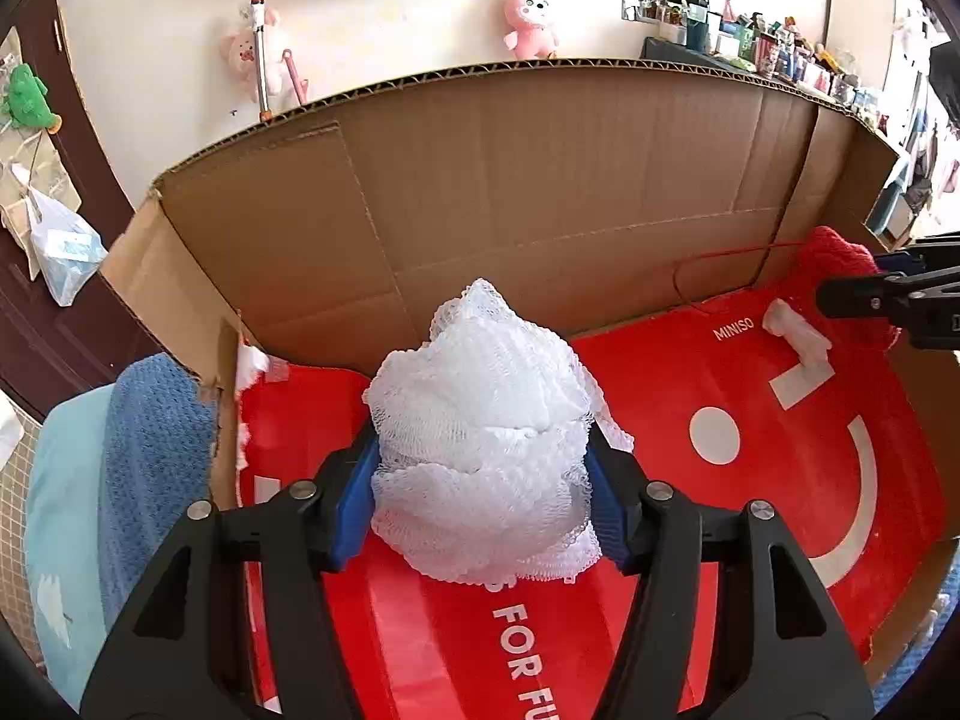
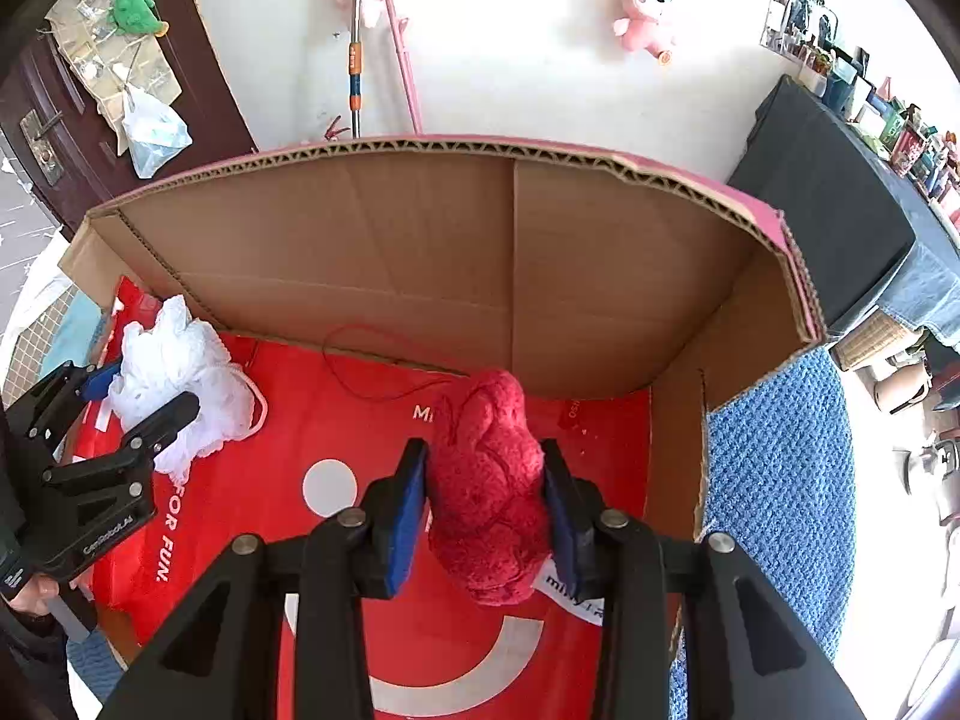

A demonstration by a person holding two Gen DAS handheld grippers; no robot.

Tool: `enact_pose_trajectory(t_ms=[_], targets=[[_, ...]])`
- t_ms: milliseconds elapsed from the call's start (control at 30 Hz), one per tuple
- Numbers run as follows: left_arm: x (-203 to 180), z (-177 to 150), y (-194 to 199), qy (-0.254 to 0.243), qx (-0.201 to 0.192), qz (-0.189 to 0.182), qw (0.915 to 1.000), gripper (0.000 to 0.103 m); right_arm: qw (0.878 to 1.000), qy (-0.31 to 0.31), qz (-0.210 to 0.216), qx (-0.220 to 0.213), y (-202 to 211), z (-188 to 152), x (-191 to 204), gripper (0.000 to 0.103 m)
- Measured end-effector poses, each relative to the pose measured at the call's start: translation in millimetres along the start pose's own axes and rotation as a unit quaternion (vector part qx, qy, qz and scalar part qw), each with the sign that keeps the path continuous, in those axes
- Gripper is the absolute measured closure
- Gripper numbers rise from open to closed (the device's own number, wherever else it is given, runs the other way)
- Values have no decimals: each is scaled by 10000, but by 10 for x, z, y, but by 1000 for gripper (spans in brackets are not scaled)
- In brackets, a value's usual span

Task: Organize soft objects
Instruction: 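Open the left tool to drop the white puff in the box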

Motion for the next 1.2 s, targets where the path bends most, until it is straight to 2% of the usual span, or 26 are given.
enact_pose_trajectory(t_ms=[67,300,400,533,667,800,1033,1200], targets=[[0,-4,-16,-5,1,28,10000,44,10000,12,16,6,-40,11,19,64],[0,-8,-25,121,-55,-69,9999,28,10000,57,31,-10,-80,7,77,64],[-14,-1,-4,117,-136,-99,9998,26,10000,76,22,-4,-109,5,98,64],[-25,17,43,160,-242,-97,9995,16,10000,75,8,-2,-141,-3,103,64],[-6,73,160,197,-466,-127,9986,15,10000,50,26,-71,-104,-2,102,64],[20,101,318,333,-599,-281,9973,8,9998,35,55,-210,19,-26,112,64],[13,86,729,449,-951,-517,9931,7,9980,17,166,-606,401,-149,186,64],[17,-53,1158,445,-1410,-609,9871,5,9938,55,340,-1058,802,-358,343,64]])
Point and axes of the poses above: each gripper's, at about its wrist camera, not at the fingertips, and y roughly against the way its jaws point, x to its left, z to its top, the point moved 8 cm from there along -y, roughly the way its jaws point, and after that the axes turned 10 degrees about y, right-handed, at the moved point
